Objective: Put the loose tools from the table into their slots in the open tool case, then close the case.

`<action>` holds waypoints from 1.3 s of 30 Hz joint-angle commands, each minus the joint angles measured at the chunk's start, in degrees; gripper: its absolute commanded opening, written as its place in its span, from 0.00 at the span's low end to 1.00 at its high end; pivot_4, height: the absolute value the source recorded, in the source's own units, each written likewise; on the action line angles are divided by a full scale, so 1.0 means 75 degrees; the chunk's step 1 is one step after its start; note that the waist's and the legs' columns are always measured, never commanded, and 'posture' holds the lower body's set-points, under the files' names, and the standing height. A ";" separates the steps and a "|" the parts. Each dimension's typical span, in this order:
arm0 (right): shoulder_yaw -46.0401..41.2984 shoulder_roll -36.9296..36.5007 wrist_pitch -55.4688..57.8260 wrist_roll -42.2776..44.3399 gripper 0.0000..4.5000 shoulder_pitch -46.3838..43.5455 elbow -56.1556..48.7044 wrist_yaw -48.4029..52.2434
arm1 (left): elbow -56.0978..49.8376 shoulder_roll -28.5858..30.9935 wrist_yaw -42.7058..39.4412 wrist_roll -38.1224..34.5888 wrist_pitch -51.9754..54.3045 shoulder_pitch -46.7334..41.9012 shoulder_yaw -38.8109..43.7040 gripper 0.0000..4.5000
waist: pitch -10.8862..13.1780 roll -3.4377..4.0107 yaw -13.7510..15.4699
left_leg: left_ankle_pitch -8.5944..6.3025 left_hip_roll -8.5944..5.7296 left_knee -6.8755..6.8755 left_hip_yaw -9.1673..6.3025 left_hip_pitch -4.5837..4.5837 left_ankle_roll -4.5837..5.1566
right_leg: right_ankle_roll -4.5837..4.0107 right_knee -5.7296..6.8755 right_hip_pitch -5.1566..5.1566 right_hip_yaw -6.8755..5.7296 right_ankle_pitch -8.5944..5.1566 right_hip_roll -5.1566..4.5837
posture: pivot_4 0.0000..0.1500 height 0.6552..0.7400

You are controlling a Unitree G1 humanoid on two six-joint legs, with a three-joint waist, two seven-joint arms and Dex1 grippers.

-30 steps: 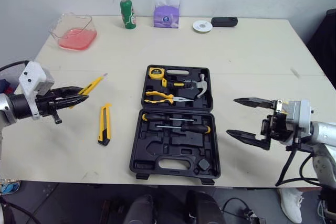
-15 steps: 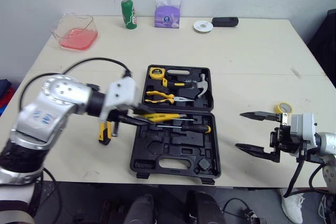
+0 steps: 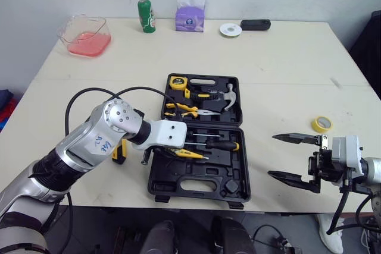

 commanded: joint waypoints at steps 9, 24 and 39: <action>-0.0255 0.0086 -0.0188 0.0106 1.00 0.0241 -0.0374 -0.0163 | 0.0513 -0.0601 -0.0148 0.0577 0.0340 -0.0455 -0.0233 0.12 | 0.0001 -0.0001 0.0008 | -0.0002 0.0000 0.0025 -0.0010 -0.0006 0.0003 | 0.0002 0.0009 0.0004 -0.0002 0.0001 0.0001 | 1.00 1.00; -0.0137 0.0149 -0.0329 0.0059 1.00 0.0255 -0.0355 -0.0234 | 0.1010 -0.1016 -0.0159 0.0969 0.0210 -0.0361 -0.0355 0.12 | 0.0000 0.0000 0.0035 | -0.0007 -0.0001 0.0072 -0.0028 -0.0009 0.0013 | 0.0008 0.0026 0.0022 -0.0003 0.0004 -0.0006 | 1.00 1.00; -0.0084 0.0165 -0.0318 -0.0012 1.00 0.0104 -0.0246 -0.0258 | 0.1128 -0.1190 -0.0731 -0.0471 -0.0047 -0.0293 0.1193 0.83 | 0.0000 -0.0001 -0.0002 | -0.0007 -0.0001 0.0077 -0.0029 -0.0016 0.0012 | 0.0008 0.0030 0.0017 -0.0005 0.0005 -0.0007 | 1.00 1.00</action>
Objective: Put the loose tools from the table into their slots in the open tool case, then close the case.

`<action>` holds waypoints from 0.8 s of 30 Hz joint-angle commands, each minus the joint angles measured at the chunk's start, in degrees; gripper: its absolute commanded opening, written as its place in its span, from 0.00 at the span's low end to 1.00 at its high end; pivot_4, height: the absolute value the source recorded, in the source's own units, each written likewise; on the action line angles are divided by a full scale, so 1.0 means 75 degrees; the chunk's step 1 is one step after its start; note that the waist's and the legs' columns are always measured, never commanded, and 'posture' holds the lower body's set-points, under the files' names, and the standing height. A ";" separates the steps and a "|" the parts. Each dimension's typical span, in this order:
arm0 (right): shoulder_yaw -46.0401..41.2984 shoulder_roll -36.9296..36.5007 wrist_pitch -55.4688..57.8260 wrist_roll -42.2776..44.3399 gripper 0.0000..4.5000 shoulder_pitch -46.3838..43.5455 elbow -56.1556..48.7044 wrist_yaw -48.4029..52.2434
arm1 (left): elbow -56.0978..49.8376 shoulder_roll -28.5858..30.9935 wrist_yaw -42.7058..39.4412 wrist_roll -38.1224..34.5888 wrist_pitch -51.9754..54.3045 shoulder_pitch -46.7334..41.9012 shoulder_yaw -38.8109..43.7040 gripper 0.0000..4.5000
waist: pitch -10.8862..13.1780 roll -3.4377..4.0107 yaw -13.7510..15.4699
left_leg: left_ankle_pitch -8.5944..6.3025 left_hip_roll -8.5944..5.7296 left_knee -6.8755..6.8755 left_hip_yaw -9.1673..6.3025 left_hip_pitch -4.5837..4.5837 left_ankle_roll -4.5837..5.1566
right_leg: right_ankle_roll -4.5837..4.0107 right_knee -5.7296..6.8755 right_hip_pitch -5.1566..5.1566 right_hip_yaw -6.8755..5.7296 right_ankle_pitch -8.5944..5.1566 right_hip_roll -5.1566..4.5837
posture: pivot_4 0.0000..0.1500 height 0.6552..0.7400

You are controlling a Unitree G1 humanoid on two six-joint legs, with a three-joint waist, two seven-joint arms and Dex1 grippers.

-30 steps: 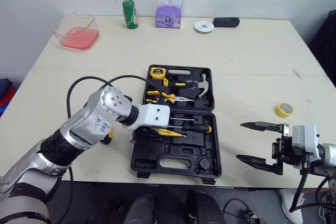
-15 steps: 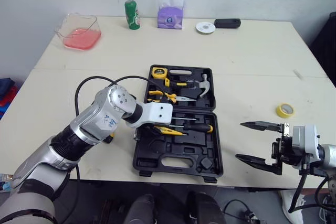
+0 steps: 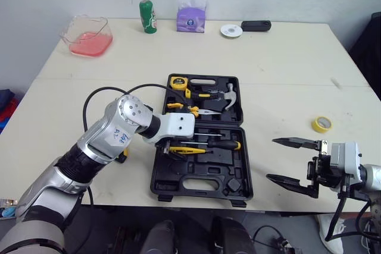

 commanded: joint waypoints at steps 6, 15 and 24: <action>-0.0104 0.0000 -0.0124 0.0048 1.00 -0.0103 -0.0065 0.0031 | 0.0461 0.0128 -0.0192 -0.1150 -0.1717 0.0428 0.1942 0.83 | 0.0000 0.0001 -0.0014 | -0.0001 0.0002 -0.0001 -0.0001 0.0001 -0.0001 | 0.0000 0.0000 -0.0002 -0.0002 0.0000 -0.0001 | 1.00 1.00; -0.0099 0.0042 -0.0168 0.0008 1.00 -0.0063 0.0043 0.0027 | 0.0966 -0.0494 0.0066 -0.2364 -0.3368 0.1838 0.3505 0.26 | 0.0000 0.0000 0.0003 | -0.0001 0.0000 0.0004 -0.0005 -0.0002 0.0000 | 0.0002 -0.0001 0.0000 -0.0011 0.0001 -0.0008 | 1.00 1.00; 0.0069 0.0104 -0.0094 0.0041 1.00 -0.0146 0.0055 0.0141 | 0.1402 -0.0797 0.0574 -0.1449 -0.4644 0.2495 0.2841 0.00 | 0.0000 0.0001 -0.0008 | -0.0002 -0.0002 0.0002 -0.0001 0.0002 0.0001 | 0.0003 -0.0001 0.0001 -0.0010 0.0002 -0.0004 | 1.00 1.00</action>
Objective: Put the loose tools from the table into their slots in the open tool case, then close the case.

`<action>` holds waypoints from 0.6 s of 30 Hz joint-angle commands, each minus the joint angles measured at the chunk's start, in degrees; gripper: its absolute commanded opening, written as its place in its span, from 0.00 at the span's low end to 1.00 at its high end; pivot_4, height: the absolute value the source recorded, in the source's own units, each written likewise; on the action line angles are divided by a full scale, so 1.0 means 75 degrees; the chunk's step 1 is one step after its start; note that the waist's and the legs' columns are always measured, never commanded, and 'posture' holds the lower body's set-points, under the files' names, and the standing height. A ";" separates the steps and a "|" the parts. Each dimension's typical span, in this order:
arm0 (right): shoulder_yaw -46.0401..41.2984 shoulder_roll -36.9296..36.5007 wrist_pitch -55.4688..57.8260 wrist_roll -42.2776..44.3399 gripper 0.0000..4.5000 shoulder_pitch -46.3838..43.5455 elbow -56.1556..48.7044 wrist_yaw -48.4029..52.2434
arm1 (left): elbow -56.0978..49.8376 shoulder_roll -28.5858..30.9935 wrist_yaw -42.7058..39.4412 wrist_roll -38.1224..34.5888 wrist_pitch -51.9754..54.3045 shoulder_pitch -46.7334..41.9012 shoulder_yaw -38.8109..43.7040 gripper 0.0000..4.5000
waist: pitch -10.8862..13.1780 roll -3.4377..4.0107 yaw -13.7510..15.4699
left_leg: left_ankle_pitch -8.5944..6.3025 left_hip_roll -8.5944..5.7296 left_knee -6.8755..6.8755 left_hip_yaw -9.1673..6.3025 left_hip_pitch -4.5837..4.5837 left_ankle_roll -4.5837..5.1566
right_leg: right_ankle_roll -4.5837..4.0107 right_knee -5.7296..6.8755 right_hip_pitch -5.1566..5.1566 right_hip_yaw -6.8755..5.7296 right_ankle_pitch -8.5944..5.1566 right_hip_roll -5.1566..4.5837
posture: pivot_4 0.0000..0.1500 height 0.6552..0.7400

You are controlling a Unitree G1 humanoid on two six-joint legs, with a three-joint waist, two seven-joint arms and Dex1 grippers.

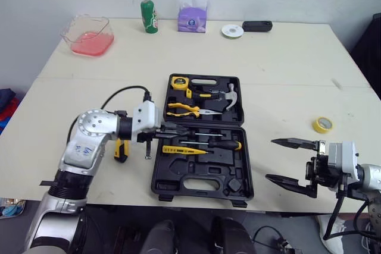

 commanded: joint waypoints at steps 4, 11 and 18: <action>-0.0187 0.0018 -0.0231 0.0096 1.00 -0.0056 -0.0025 0.0052 | -0.0685 -0.0047 0.0493 0.0037 0.0333 0.0414 -0.0146 0.00 | 0.0000 0.0000 -0.0004 | -0.0001 0.0002 -0.0001 -0.0001 0.0000 -0.0001 | 0.0000 -0.0001 -0.0001 0.0002 0.0000 -0.0002 | 1.00 1.00; -0.0136 0.0131 -0.0340 0.0048 1.00 0.0073 -0.0091 -0.0081 | -0.0561 -0.0208 0.0873 0.0194 0.0747 0.0681 -0.0366 0.00 | 0.0000 0.0000 0.0010 | -0.0001 0.0001 0.0000 -0.0002 0.0001 -0.0001 | 0.0000 -0.0001 0.0000 0.0001 0.0000 -0.0005 | 1.00 1.00; -0.0066 0.0170 -0.0354 0.0008 1.00 0.0025 -0.0062 -0.0086 | -0.0375 -0.0158 0.0907 0.0353 0.0817 0.0772 -0.0598 0.00 | 0.0000 0.0000 -0.0002 | -0.0001 0.0001 -0.0001 -0.0001 0.0002 -0.0001 | 0.0000 -0.0001 0.0000 0.0003 0.0000 -0.0005 | 1.00 1.00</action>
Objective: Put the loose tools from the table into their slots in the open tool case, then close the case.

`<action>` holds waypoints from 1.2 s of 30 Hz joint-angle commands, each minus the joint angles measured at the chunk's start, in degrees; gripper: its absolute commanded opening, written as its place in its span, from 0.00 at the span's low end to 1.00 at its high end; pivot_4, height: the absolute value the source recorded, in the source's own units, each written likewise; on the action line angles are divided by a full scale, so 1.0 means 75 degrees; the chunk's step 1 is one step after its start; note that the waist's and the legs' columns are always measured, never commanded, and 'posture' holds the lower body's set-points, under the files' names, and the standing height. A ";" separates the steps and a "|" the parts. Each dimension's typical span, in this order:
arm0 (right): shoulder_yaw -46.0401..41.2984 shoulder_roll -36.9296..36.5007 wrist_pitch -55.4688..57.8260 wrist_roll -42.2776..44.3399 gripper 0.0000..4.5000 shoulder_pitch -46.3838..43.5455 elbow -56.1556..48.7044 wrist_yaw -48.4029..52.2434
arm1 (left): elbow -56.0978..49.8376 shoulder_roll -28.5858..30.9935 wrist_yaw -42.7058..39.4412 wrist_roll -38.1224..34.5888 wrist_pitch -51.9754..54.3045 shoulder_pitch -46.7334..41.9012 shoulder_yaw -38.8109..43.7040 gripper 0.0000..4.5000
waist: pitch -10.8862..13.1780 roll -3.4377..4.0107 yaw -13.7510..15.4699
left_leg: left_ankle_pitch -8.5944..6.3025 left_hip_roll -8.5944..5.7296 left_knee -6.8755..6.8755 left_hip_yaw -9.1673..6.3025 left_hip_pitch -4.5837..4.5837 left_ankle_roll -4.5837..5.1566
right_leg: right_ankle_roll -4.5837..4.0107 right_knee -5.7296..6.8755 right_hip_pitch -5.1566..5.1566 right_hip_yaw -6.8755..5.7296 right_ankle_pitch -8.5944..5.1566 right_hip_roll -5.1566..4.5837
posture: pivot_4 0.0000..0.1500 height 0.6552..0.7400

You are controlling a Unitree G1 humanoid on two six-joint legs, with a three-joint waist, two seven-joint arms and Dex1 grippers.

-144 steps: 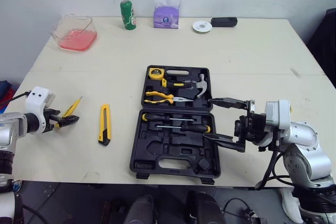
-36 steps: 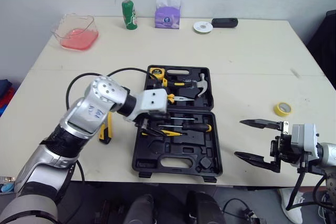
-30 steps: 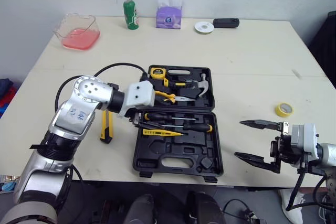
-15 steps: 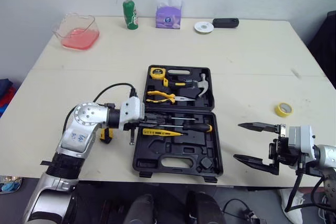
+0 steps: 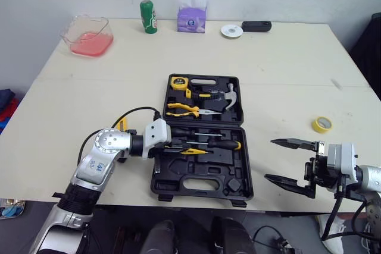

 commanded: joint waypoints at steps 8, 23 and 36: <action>-0.0023 0.0049 -0.0163 0.0048 1.00 -0.0112 -0.0069 0.0038 | 0.0418 0.0079 0.0432 0.0669 0.0677 -0.0005 -0.0473 0.00 | -0.0007 0.0012 -0.0001 | 0.0000 0.0000 -0.0001 0.0002 0.0017 0.0000 | 0.0000 -0.0001 0.0015 0.0003 0.0000 -0.0001 | 1.00 1.00; -0.0018 0.0037 -0.0240 -0.0031 1.00 -0.0288 0.0140 0.0053 | 0.0415 0.0356 0.0140 0.0753 0.0886 -0.0132 -0.0878 0.00 | -0.0035 0.0058 -0.0013 | -0.0009 0.0010 -0.0008 -0.0006 0.0067 -0.0006 | 0.0000 -0.0021 0.0070 0.0006 0.0000 -0.0018 | 1.00 1.00; -0.1229 -0.0775 -0.1330 -0.0465 1.00 -0.0809 0.2272 0.0239 | -0.0987 0.1057 -0.0252 -0.1766 -0.0138 0.0516 0.2251 0.15 | -0.0009 0.0056 -0.0041 | -0.0018 0.0018 -0.0044 -0.0004 0.0102 -0.0010 | -0.0002 -0.0067 0.0108 -0.0002 -0.0001 -0.0026 | 1.00 1.00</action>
